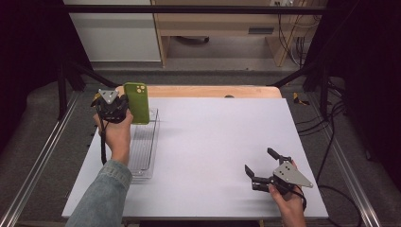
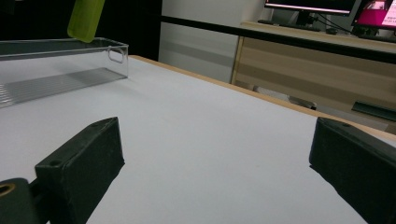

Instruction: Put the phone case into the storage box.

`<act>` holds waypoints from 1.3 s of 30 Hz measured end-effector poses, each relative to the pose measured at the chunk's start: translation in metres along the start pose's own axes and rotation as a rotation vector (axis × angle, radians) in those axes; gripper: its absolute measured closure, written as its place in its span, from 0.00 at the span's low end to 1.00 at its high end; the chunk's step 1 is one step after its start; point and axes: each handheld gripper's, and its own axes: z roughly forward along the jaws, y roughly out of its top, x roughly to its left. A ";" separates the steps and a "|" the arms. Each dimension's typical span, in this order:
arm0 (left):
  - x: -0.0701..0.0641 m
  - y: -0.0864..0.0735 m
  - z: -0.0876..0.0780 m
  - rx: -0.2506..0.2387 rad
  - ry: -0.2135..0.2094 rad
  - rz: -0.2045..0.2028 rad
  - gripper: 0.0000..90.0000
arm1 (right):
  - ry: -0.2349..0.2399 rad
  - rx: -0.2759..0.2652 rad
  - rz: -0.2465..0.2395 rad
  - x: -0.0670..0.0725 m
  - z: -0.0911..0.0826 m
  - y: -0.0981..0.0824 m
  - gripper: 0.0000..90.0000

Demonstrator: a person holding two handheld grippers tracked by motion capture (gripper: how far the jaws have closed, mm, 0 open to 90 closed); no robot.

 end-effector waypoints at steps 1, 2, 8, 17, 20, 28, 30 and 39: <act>0.000 0.000 0.001 0.002 0.001 -0.001 0.96 | 0.000 0.000 0.001 0.000 0.000 0.000 0.03; 0.000 -0.001 0.002 0.003 0.002 -0.002 0.96 | 0.001 0.000 0.004 0.000 0.000 0.000 0.03; 0.000 -0.002 0.004 0.011 0.011 0.000 0.96 | 0.001 -0.002 0.007 -0.001 0.000 0.000 0.03; -0.001 -0.005 0.007 0.023 0.017 0.001 0.96 | 0.000 -0.006 0.014 -0.002 -0.001 0.000 0.03; -0.001 -0.006 0.008 0.026 0.019 -0.001 0.96 | -0.001 -0.006 0.014 -0.002 -0.001 0.000 0.03; -0.002 -0.009 0.013 0.041 0.018 -0.001 0.96 | -0.002 -0.005 0.013 -0.003 -0.001 0.000 0.03; -0.003 -0.011 0.015 0.047 0.017 -0.005 0.96 | -0.001 -0.005 0.013 -0.003 -0.001 0.000 0.03; -0.009 -0.017 0.021 0.071 0.012 0.001 0.96 | 0.000 -0.006 0.016 -0.004 -0.001 0.000 0.03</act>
